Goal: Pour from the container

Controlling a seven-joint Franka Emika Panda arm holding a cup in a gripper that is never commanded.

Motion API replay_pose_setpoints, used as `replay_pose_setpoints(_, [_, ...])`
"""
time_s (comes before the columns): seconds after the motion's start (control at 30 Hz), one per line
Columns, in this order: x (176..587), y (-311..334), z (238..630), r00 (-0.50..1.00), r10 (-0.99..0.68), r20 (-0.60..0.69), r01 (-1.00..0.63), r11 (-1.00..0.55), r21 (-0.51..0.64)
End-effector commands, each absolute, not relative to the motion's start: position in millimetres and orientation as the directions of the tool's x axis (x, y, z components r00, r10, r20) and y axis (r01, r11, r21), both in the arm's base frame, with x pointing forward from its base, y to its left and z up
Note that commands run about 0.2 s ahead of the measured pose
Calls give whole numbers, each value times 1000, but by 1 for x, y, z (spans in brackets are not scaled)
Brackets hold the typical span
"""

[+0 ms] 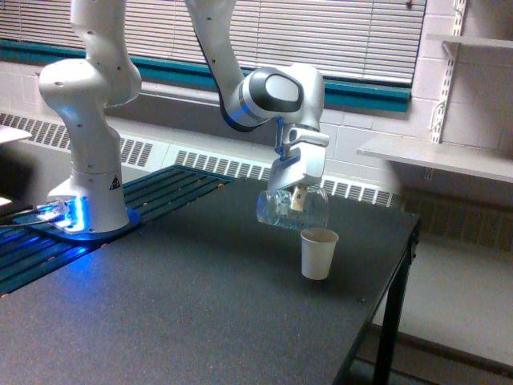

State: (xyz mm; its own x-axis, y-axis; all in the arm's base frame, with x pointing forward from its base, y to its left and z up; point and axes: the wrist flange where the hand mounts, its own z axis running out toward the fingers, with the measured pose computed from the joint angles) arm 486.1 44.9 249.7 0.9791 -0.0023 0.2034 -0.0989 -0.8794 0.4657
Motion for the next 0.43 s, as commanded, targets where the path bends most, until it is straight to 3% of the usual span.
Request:
replay_pose_setpoints(0.03, [494, 39, 265, 974, -6, 225, -112, -881, 460])
replay_pose_setpoints(0.43, [497, 31, 278, 968, -25, 248, -135, -889, 438])
